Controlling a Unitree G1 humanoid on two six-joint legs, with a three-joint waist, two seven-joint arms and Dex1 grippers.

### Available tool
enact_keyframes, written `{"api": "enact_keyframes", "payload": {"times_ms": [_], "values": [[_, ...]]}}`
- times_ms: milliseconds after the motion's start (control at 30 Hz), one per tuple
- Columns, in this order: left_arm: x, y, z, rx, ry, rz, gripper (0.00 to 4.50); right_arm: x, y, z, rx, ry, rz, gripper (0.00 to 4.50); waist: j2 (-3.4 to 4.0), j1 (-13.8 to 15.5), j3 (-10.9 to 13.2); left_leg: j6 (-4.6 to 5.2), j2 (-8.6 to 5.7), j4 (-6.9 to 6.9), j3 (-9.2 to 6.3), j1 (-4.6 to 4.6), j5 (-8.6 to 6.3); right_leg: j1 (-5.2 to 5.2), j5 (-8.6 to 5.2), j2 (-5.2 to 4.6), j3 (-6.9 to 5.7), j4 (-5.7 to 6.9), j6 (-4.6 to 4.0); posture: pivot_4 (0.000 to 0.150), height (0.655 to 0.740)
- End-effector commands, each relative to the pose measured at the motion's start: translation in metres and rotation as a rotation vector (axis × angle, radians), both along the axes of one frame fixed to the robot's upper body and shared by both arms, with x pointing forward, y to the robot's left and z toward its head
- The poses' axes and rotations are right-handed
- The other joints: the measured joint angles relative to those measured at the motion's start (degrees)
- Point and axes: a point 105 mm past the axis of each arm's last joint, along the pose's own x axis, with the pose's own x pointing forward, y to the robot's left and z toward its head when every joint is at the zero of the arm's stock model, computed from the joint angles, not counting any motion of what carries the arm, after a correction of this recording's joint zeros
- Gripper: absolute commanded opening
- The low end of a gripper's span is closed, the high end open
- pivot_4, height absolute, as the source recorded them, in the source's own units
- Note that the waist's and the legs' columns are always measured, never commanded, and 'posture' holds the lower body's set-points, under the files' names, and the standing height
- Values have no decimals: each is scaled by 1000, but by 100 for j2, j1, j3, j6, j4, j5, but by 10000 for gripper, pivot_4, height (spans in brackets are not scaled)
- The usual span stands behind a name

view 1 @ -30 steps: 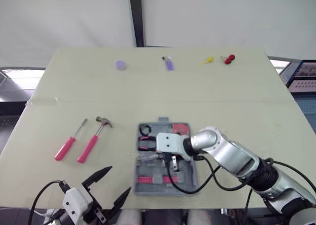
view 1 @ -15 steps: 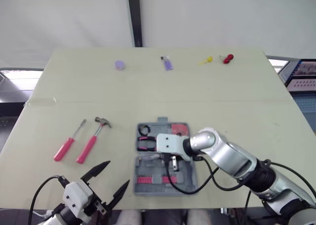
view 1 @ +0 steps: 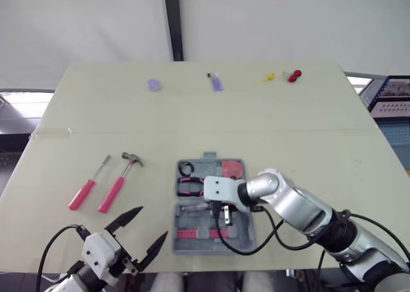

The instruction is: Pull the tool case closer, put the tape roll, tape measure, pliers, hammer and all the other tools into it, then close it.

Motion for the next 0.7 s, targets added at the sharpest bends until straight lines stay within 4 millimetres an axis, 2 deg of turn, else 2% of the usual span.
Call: {"api": "enact_keyframes", "payload": {"times_ms": [33, 700], "values": [[0, -1, 2, -1, -11, -4, 45000, -5, 5, 3, 9, -5, 30, 181, 0, -17, 0, 0, 0, 0, 0, 0, 0, 0, 0, 0, 0, 0, 0, 1500, 7400], [1, -1, 1, 1, -10, -4, 45000, 0, 13, 3, 28, -13, 13, 181, 0, -47, 0, -17, 42, 1, 15, -4, -8, -22, 1, 38, 6, 4, -20, 1500, 7400]]}}
